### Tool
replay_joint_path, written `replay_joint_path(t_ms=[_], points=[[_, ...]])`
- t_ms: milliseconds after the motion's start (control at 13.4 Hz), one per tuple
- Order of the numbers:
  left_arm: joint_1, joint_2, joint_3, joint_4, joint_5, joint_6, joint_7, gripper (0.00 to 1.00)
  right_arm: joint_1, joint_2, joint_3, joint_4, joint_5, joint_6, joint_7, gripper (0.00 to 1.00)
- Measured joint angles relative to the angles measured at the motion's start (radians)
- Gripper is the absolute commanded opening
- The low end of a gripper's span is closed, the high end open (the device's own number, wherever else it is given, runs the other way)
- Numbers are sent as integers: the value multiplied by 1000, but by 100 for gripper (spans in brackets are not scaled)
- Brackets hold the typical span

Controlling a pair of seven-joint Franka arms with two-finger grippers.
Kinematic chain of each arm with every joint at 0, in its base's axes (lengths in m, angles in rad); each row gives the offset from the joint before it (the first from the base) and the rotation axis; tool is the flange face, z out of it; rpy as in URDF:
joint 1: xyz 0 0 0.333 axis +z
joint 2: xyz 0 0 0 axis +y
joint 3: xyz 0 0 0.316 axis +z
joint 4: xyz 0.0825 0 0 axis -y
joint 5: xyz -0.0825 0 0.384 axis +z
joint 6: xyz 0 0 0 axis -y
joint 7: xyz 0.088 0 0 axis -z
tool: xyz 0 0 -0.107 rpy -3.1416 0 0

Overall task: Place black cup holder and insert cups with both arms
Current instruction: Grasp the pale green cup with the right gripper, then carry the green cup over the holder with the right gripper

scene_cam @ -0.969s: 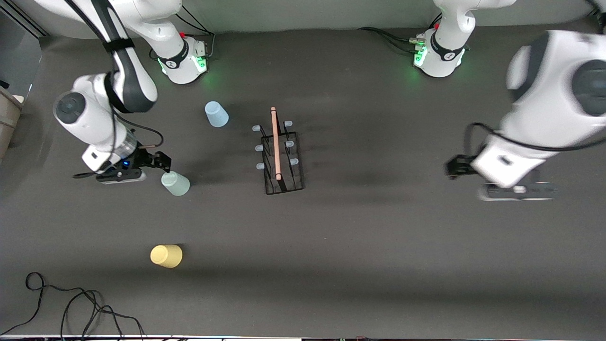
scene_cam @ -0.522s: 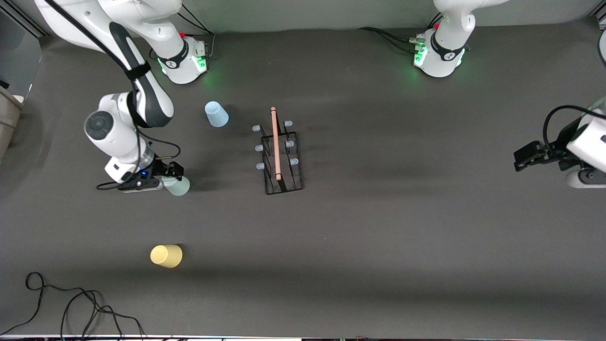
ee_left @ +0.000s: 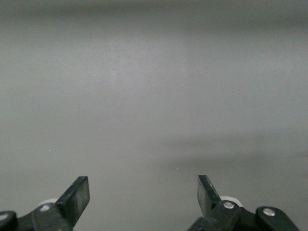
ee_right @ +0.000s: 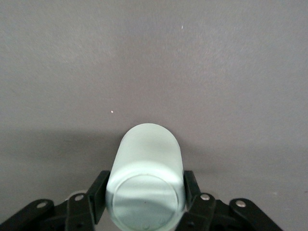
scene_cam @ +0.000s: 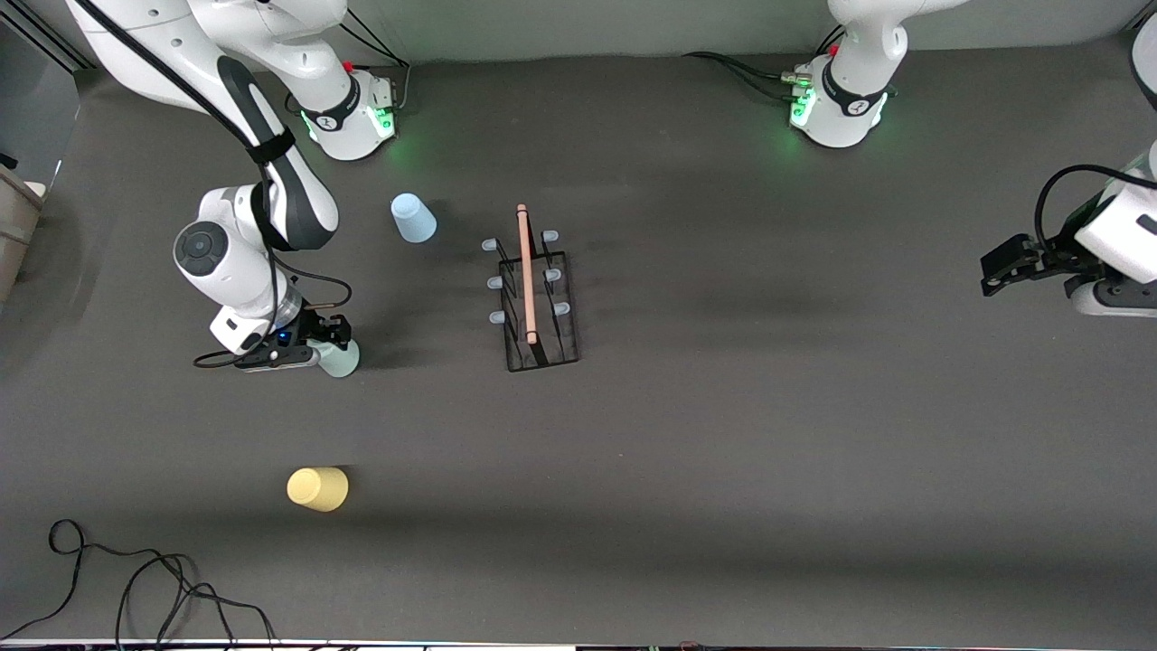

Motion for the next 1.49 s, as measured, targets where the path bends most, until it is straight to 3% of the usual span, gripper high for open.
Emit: replay_joint_path(t_ms=[298,447,671,895,1342,1492], points=[[1,-2,1,0,-1,1,2,100,0,-184,-2,84,1,-277,10,16],[1,-2,1,0,-1,1,2,100,0,-274,-2,188,1,-518,34,11],[3,-2,4,0,-1,1,2,100,0,-316,0,363,2,-795,133,5],[-22,-3,37,0,-1,-1,5,100,67,-322,4,410,5,-855,343,5],[-263,-35,275,30,-1,-90,29,99,406,-321,15,408,68,-874,1088,0],[-292,-33,307,29,-1,-96,29,100,525,-304,17,403,70,-844,1324,0]])
